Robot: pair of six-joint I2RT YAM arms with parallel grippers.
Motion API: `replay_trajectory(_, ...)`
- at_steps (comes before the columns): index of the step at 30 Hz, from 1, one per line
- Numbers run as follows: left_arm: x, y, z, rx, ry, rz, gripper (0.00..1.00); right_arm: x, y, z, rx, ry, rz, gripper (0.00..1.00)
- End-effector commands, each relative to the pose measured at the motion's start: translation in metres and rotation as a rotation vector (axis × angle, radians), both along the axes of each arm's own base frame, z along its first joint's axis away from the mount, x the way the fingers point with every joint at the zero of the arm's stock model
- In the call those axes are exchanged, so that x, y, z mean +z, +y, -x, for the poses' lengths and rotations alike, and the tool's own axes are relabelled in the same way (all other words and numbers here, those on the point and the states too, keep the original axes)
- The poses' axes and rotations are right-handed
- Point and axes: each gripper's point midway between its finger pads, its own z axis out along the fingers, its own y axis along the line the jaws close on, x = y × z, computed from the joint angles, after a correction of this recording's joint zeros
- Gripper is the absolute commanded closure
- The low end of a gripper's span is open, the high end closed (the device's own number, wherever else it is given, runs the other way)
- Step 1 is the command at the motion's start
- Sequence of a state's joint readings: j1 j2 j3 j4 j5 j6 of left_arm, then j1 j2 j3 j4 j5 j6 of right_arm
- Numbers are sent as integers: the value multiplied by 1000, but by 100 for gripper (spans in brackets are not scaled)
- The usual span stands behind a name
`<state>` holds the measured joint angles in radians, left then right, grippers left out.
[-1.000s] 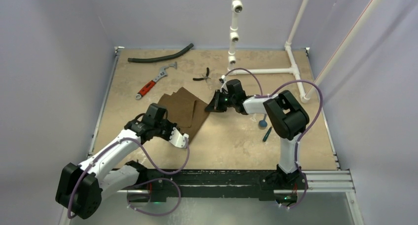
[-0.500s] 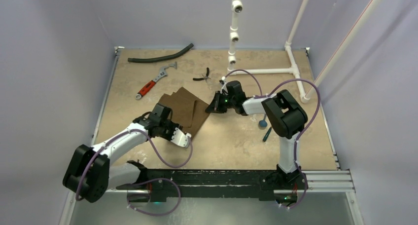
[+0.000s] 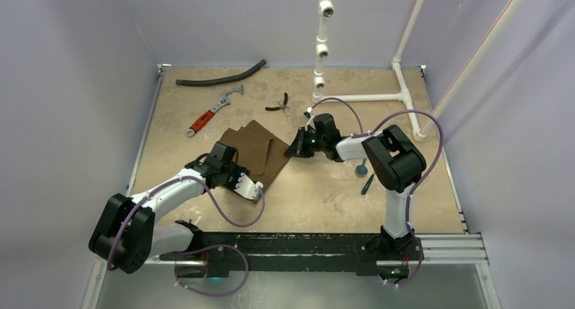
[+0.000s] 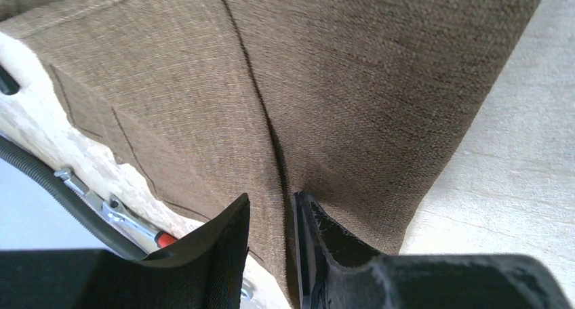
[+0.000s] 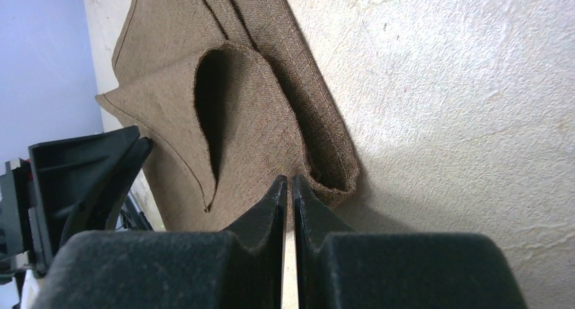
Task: Fold the napkin into a case and place the utensils inside
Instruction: Fold the top corner of the square-folded napkin at the center of the board.
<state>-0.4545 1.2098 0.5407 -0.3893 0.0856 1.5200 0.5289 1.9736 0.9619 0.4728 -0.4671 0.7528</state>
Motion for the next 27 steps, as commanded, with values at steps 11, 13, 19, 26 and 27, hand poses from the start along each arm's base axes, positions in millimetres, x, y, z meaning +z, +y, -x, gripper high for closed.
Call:
replay_trajectory(11, -2, 5, -30, 20, -140, -36, 77, 11, -1, 2, 4, -9, -26, 91)
replay_trajectory(13, 0, 9, -33, 51, -155, -44, 78, 11, 0, 3, 6, -8, -27, 91)
replay_trajectory(19, -5, 13, -31, 75, -128, -60, 94, 12, 0, 4, 13, -3, -30, 91)
replay_trajectory(26, 35, -12, -39, 120, -187, 163, 100, 13, 0, 3, 9, 3, -25, 91)
replay_trajectory(27, 42, -14, -38, 115, -192, 200, 100, 13, 0, 3, 8, 4, -25, 92)
